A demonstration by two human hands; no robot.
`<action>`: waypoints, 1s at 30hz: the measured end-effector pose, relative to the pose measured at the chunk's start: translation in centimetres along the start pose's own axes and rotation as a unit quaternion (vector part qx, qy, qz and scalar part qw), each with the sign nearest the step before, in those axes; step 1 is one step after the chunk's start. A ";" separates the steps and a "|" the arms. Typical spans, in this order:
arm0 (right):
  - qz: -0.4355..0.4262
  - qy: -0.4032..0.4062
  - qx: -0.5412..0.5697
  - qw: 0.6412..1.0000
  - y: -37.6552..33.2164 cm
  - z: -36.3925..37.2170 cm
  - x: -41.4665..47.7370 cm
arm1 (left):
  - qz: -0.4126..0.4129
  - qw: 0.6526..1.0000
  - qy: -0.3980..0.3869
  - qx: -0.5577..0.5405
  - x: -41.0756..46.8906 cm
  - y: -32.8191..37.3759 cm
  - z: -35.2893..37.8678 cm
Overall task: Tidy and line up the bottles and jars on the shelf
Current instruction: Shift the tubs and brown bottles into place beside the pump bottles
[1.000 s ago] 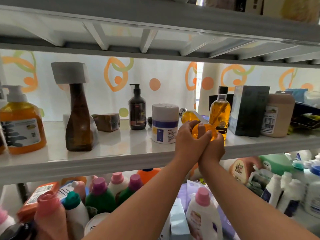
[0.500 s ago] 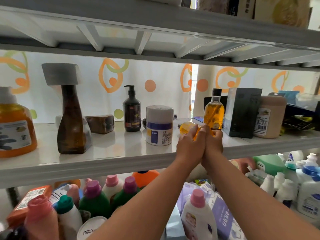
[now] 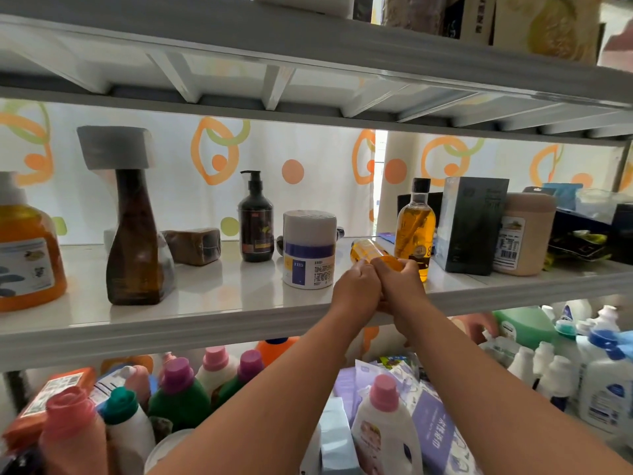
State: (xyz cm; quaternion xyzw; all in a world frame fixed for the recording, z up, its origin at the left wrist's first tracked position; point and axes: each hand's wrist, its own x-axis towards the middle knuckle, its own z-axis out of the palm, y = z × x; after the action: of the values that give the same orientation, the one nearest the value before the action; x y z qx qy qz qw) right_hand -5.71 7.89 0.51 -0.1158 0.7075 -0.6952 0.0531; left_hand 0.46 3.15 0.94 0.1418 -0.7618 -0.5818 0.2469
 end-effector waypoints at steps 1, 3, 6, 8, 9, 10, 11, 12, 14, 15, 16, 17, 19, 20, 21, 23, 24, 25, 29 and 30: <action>-0.002 0.007 -0.015 1.000 0.0 0.0 0.1 | -0.003 1.000 -0.004 -0.005 -0.2 0.1 0.0; -0.021 0.031 -0.079 0.996 0.1 -0.1 0.2 | -0.002 1.000 0.001 0.001 -0.6 0.5 -0.1; -0.047 0.025 -0.126 0.991 0.3 -0.8 0.3 | 0.015 1.000 0.021 -0.013 -0.2 0.0 0.0; -0.048 0.015 -0.129 0.990 0.6 -1.2 0.1 | 0.041 0.999 0.013 -0.020 0.0 -0.2 0.2; -0.058 0.019 -0.145 0.988 0.9 -1.3 0.1 | 0.055 0.998 0.011 -0.018 0.1 -0.4 0.3; -0.074 0.027 -0.167 0.983 1.1 -1.3 0.0 | 0.063 0.998 0.014 -0.016 0.3 -0.5 0.3; -0.089 0.035 -0.187 0.978 1.4 -1.3 0.0 | 0.071 0.997 0.021 -0.013 0.3 -0.6 0.2; -0.098 0.041 -0.203 0.973 1.5 -1.2 0.0 | 0.076 0.997 0.028 -0.007 0.4 -0.7 0.2; -0.112 0.057 -0.233 0.964 1.7 -1.1 -0.1 | 0.084 0.996 0.038 0.012 0.3 -1.0 0.0; -0.124 0.067 -0.242 0.960 1.7 -1.1 -0.1 | 0.088 0.995 0.041 0.020 0.3 -1.1 -0.1; -0.142 0.074 -0.245 0.956 1.8 -1.1 -0.2 | 0.085 0.995 0.043 0.024 0.3 -1.2 -0.2; -0.163 0.075 -0.246 0.953 1.9 -1.1 -0.3 | 0.080 0.995 0.046 0.025 0.4 -1.2 -0.3; -0.189 0.072 -0.248 0.947 2.2 -1.2 -0.5 | 0.065 0.996 0.048 0.037 0.8 -1.1 -0.4; -0.192 0.076 -0.246 0.947 2.3 -1.2 -0.5 | 0.065 0.996 0.044 0.049 1.0 -1.1 -0.3; -0.193 0.084 -0.241 0.948 2.4 -1.2 -0.6 | 0.070 0.995 0.040 0.059 1.0 -1.0 -0.2; -0.193 0.105 -0.229 0.948 2.4 -1.2 -0.5 | 0.093 0.992 0.038 0.071 0.6 -1.0 0.1; -0.190 0.114 -0.224 0.949 2.5 -1.3 -0.5 | 0.109 0.991 0.039 0.072 0.3 -1.0 0.3; -0.186 0.118 -0.218 0.951 2.5 -1.3 -0.3 | 0.125 0.989 0.040 0.073 0.1 -1.0 0.4; -0.169 0.110 -0.211 0.956 2.6 -1.1 0.1 | 0.147 0.984 0.045 0.089 -0.2 -1.2 0.4; -0.167 0.108 -0.217 0.956 2.5 -1.0 0.1 | 0.141 0.985 0.036 0.092 -0.2 -1.2 0.3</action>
State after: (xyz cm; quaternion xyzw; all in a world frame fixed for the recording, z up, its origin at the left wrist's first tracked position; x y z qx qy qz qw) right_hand -6.27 8.90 -1.94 -0.1653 0.8131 -0.5325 -0.1672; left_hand 0.43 3.17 -0.28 0.0763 -0.8152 -0.4631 0.3393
